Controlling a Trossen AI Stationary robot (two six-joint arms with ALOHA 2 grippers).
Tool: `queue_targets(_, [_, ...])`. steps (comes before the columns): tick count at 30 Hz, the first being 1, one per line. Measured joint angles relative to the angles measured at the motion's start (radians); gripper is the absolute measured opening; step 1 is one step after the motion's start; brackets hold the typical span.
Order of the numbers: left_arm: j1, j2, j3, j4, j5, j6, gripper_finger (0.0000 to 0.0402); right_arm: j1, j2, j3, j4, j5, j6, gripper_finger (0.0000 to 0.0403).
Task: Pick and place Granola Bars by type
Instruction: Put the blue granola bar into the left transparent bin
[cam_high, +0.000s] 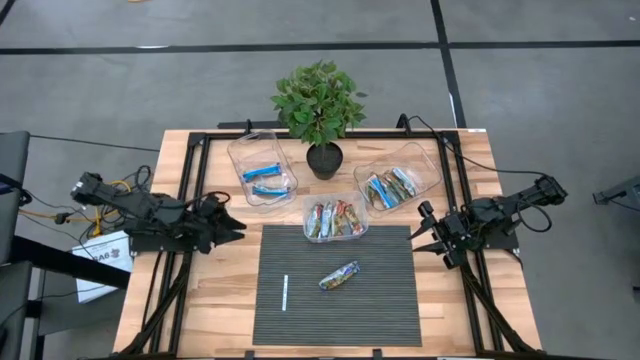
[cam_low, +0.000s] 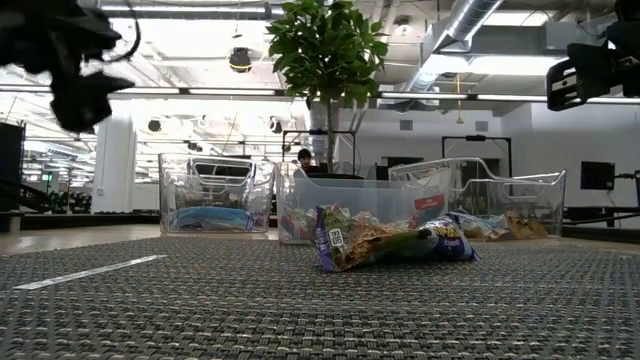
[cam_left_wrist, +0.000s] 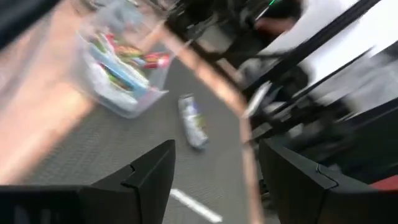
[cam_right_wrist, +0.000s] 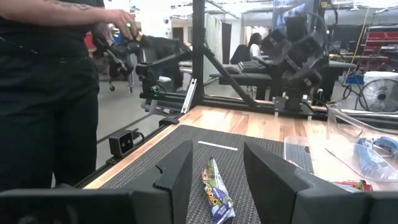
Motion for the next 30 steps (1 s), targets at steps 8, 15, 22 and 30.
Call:
queue_targets(8, [0.000,0.468,0.315,-0.045,-0.061,0.262,0.0224,0.000,0.000,0.000,0.000,0.000,0.000,0.0137])
queue_targets(15, [0.000,0.839,0.529,-0.014,-0.071,0.326,0.0224,0.000,0.000,0.000,0.000,0.000,0.000,0.0134])
queue_targets(22, [0.000,1.120,0.716,-0.012,-0.104,0.363,0.0224,0.000,0.000,0.000,0.000,0.000,0.000,0.0137])
queue_targets(30, [0.000,1.367,0.902,-0.005,-0.104,0.396,0.0224,0.000,0.000,0.000,0.000,0.000,0.000,0.0134])
